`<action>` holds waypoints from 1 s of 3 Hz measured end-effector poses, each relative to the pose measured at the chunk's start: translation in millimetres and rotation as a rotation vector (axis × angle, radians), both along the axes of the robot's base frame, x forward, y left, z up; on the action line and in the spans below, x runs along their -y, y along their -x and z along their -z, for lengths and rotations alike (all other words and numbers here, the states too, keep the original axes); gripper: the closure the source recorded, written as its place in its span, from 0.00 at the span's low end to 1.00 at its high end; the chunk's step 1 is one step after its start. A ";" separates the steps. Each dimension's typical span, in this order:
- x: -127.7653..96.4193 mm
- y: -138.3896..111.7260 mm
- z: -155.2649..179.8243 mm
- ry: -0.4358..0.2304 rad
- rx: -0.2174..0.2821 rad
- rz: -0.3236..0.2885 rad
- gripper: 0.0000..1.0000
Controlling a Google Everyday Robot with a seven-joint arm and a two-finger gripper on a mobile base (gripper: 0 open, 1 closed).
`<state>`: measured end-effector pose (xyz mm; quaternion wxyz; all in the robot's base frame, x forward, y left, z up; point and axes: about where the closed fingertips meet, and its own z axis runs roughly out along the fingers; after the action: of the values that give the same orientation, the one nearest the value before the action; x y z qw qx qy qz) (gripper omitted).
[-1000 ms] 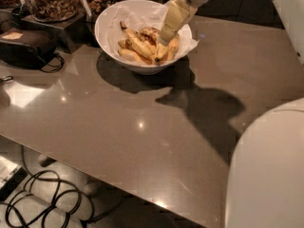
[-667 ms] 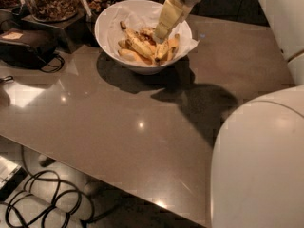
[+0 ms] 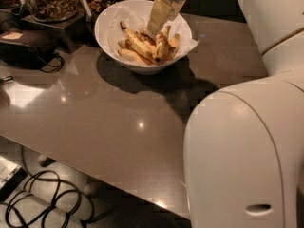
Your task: Pick banana from white bowl
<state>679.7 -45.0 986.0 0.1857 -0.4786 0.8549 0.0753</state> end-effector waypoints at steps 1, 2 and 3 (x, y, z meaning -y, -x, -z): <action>-4.8 -13.9 7.4 0.012 -0.004 0.027 0.37; -4.5 -25.7 18.4 0.035 -0.013 0.058 0.41; -3.5 -34.7 30.5 0.062 -0.026 0.081 0.41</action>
Offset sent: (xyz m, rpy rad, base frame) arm 0.0033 -0.0242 -0.0225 -0.1580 0.2026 -0.0667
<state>714.4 -41.5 955.5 0.1625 -0.4481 0.8778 0.0472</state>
